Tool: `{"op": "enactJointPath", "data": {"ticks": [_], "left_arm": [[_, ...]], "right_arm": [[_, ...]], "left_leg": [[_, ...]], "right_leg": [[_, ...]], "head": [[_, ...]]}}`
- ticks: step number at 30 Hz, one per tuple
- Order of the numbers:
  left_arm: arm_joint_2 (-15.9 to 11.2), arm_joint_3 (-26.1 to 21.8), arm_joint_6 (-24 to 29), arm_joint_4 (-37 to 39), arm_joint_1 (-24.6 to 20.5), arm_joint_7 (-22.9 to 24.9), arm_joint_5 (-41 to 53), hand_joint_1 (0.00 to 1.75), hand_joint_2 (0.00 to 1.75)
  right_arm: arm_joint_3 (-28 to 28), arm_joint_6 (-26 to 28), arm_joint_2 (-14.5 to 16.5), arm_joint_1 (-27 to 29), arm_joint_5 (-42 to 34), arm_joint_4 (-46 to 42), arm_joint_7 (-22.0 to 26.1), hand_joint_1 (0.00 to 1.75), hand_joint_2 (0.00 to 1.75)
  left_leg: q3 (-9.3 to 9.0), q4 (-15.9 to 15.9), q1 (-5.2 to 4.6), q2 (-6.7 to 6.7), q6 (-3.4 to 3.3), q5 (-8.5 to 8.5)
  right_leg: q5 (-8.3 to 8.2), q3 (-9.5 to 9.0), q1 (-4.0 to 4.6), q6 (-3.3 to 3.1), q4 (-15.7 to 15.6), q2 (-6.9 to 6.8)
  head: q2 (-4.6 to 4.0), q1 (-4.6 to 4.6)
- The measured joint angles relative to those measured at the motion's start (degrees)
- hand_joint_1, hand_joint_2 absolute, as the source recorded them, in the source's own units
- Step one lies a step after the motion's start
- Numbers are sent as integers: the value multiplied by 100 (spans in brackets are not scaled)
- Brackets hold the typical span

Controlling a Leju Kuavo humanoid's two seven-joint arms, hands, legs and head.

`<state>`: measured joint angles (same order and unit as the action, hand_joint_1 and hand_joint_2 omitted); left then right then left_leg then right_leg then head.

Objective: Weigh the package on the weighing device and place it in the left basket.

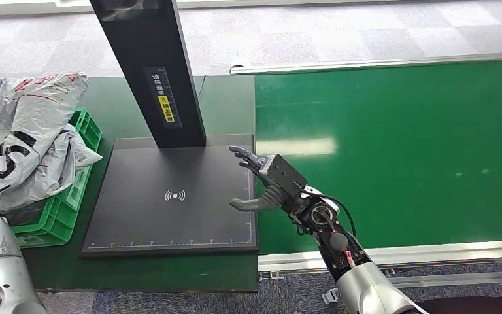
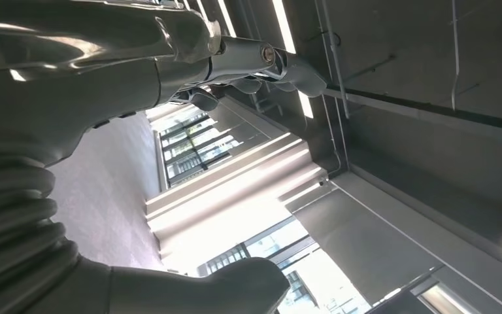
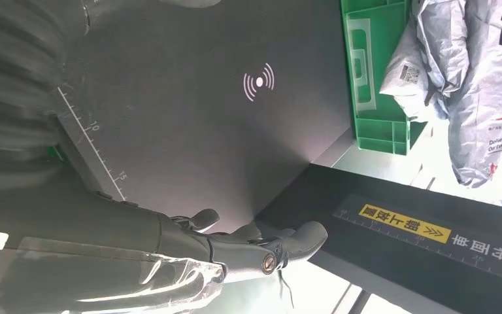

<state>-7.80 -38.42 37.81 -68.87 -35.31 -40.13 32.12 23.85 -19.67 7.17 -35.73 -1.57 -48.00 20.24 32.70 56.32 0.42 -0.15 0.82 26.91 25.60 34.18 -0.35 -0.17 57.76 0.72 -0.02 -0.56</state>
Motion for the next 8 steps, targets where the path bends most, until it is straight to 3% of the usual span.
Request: {"op": "enactJointPath", "data": {"ticks": [4,8], "left_arm": [[61,146,-99,-90,80,49,-138,0,175],[252,853,-823,-160,419,625,-722,0,175]], "right_arm": [[14,42,-10,3,-6,-1,3,0,175],[-4,182,-44,27,-34,-41,57,0,175]], "left_leg": [[-2,1,0,0,0,0],[-3,1,-2,-9,0,0]], "right_leg": [[0,4,0,0,-1,0],[0,1,-1,0,-3,-5]], "head": [[0,-1],[0,-2]]}}
